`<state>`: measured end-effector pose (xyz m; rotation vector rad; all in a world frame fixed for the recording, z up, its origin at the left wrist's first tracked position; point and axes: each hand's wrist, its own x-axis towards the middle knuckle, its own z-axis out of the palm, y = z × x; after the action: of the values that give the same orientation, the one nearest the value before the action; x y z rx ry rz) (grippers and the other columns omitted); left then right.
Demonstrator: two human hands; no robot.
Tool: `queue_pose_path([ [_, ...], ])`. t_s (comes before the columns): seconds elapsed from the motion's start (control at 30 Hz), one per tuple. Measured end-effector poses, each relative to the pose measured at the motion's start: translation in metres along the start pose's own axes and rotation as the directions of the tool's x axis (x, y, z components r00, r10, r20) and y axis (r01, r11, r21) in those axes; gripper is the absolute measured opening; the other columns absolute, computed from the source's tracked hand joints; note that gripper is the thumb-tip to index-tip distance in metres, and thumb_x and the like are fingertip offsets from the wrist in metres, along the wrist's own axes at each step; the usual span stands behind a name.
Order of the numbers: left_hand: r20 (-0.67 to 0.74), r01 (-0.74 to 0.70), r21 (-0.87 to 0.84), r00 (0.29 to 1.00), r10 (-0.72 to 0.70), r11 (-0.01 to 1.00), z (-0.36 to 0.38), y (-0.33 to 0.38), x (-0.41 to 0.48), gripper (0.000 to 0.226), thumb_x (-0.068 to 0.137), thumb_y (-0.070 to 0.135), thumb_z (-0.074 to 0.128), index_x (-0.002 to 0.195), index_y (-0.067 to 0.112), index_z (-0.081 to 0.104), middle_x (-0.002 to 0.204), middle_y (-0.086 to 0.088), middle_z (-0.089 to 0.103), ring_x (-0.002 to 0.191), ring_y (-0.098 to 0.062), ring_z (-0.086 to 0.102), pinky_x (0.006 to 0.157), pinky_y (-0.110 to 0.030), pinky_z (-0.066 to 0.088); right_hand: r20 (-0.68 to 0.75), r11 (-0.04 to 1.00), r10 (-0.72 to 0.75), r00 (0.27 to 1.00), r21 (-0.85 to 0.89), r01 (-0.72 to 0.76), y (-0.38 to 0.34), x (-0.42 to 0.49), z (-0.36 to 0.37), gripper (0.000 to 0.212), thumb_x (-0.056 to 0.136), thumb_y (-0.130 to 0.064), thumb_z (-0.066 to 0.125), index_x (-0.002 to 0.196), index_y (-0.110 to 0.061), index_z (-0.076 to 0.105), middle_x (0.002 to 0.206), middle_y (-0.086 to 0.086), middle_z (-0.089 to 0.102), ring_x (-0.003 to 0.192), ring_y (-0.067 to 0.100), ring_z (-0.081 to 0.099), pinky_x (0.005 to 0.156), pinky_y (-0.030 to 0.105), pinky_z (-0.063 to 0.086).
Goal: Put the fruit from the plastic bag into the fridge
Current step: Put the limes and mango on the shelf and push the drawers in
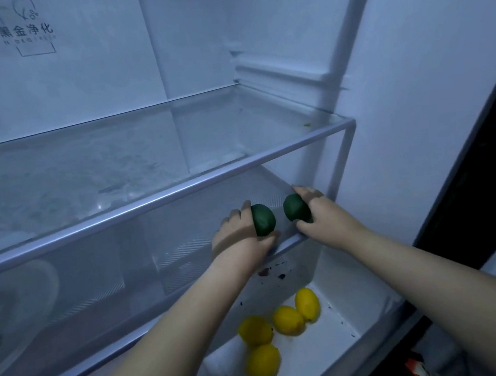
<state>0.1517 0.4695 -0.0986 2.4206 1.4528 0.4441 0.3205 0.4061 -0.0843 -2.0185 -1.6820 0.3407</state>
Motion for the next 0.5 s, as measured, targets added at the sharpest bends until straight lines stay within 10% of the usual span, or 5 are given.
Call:
queue_pose_path([
  [0.5, -0.189, 0.022, 0.298, 0.981, 0.036, 0.954, -0.062, 0.038, -0.138, 0.068, 0.090, 0.064, 0.031, 0.144, 0.023, 0.029, 0.147, 0.003, 0.035, 0.136, -0.018, 0.026, 0.108, -0.039, 0.026, -0.141, 0.895, -0.410, 0.901, 0.130, 0.427, -0.038, -0.103, -0.039, 0.053, 0.092, -0.038, 0.055, 0.139, -0.022, 0.038, 0.141, -0.008, 0.038, 0.129, 0.008, 0.035, 0.102, 0.020, 0.028],
])
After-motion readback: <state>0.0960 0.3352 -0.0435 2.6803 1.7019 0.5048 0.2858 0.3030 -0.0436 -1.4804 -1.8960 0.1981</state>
